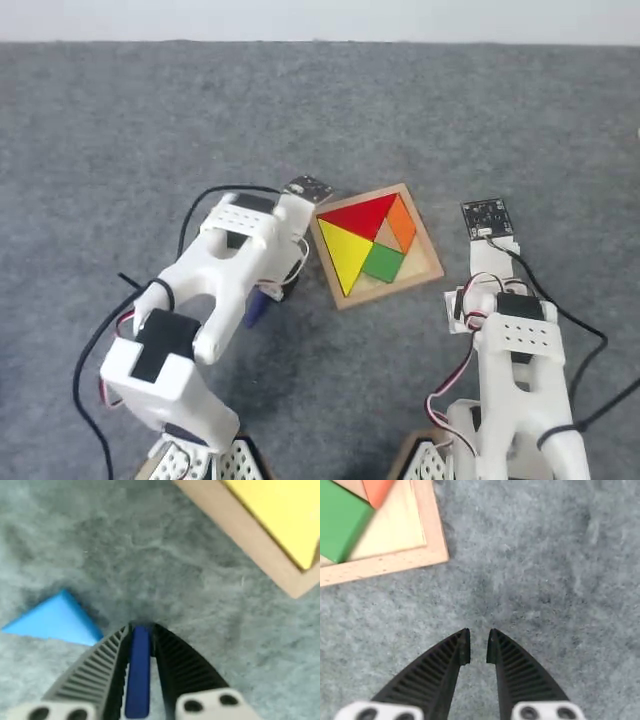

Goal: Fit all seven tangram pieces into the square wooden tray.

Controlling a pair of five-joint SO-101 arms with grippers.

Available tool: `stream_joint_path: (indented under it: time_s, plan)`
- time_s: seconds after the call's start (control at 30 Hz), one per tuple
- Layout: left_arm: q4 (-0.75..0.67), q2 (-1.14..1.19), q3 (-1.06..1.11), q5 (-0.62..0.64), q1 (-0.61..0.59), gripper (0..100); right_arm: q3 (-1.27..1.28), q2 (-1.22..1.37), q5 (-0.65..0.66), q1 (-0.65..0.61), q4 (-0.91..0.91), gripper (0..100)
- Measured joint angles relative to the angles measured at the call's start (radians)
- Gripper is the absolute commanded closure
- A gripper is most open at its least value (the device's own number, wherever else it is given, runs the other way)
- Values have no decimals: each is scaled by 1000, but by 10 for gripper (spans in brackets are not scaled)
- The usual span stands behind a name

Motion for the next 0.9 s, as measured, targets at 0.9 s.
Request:
stream_joint_path:
  time_s: [0.9]
  plan:
    - [95,468,-885,152,345,988,0,-2,0,269,28,908]
